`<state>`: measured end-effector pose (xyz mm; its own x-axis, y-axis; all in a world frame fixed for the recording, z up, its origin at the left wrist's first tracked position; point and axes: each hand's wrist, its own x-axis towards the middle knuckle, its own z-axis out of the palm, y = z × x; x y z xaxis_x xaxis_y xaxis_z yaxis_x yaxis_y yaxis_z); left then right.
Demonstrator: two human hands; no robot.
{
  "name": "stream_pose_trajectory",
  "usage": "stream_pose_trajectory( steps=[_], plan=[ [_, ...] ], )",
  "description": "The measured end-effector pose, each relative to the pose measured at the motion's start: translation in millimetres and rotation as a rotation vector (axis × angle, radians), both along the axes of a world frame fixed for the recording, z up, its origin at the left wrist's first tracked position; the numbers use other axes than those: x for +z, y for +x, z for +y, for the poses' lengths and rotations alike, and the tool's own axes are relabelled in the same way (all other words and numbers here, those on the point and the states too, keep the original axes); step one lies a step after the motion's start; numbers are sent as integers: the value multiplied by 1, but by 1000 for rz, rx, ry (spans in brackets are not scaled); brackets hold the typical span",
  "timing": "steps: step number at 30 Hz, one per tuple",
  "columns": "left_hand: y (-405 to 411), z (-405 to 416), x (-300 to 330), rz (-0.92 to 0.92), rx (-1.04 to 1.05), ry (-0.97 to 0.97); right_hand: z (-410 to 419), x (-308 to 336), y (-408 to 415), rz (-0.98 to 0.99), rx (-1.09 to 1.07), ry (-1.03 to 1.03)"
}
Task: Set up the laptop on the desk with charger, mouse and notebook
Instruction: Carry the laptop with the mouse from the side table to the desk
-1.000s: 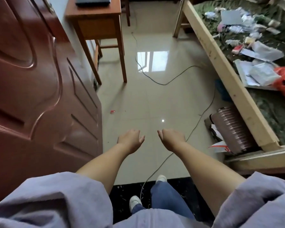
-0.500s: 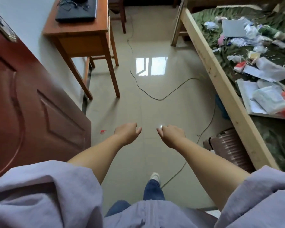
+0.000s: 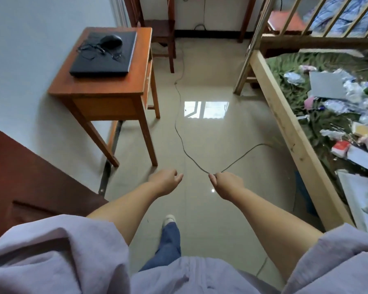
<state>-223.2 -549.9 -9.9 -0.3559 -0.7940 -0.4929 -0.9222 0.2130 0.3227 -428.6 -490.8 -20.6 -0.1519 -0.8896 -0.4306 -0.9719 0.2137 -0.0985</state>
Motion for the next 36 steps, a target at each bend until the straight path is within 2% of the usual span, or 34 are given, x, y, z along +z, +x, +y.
stream_pose_trajectory(
  steps=[11, 17, 23, 27, 31, 36],
  plan=[
    [-63, -246, 3, -39, -59, 1, -236, 9, -50, -19, 9, -38],
    [-103, -377, 5, 46, 114, -4, -400, 15, -98, -20, 162, -44],
    [-119, -478, 31, 116, 345, -64, -559, 44, -123, 67, 476, -57],
    [-98, -531, 47, 117, 511, -141, -648, 58, -97, 81, 673, -79],
    [-49, -577, 53, 26, 685, -201, -724, 64, -40, 74, 821, -129],
    [27, -619, 63, -2, 881, -259, -798, 72, 45, -9, 868, -193]
  ],
)
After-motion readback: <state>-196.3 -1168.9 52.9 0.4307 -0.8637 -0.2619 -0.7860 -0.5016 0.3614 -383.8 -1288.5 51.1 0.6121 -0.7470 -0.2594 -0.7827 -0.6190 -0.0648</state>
